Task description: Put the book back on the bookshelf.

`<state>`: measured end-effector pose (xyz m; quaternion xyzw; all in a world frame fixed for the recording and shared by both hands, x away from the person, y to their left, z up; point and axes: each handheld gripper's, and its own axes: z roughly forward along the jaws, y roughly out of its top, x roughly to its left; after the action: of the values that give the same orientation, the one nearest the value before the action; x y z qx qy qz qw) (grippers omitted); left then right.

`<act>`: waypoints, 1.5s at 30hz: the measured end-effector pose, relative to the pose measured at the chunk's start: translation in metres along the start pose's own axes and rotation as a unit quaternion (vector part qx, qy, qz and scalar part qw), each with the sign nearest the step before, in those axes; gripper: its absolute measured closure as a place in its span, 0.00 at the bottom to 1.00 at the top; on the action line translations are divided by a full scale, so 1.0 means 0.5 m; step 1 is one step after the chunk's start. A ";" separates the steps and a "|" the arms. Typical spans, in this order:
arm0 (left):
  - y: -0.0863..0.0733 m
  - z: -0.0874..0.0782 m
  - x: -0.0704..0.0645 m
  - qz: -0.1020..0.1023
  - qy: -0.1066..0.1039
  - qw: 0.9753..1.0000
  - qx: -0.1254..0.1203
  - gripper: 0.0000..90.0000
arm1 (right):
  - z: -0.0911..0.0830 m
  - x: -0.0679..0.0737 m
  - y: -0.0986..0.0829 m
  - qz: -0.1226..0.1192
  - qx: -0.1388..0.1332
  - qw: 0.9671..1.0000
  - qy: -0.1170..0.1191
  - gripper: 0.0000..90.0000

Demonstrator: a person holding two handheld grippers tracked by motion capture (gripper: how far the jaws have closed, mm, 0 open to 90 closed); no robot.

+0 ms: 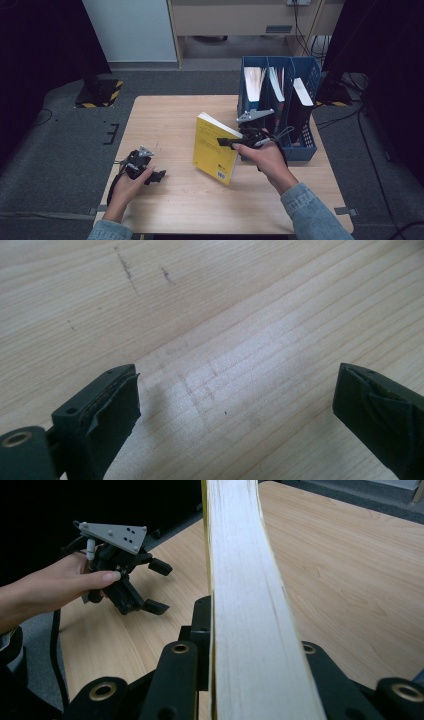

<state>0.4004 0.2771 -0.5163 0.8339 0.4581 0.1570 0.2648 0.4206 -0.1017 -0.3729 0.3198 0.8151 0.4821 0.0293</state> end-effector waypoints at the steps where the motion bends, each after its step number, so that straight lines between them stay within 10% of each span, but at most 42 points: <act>1: 0.000 0.001 -0.001 0.001 0.001 1.000 0.002 0.05 | -0.003 -0.002 -0.003 0.001 -0.001 1.000 0.000 0.83; 45: -0.015 0.014 -0.008 -0.005 -0.009 1.000 -0.002 0.00 | -0.193 -0.046 -0.122 0.061 -0.039 0.997 -0.040 0.83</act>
<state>0.3965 0.2751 -0.5266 0.8324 0.4593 0.1495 0.2717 0.3742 -0.2085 -0.3763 0.3871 0.7725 0.5014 0.0451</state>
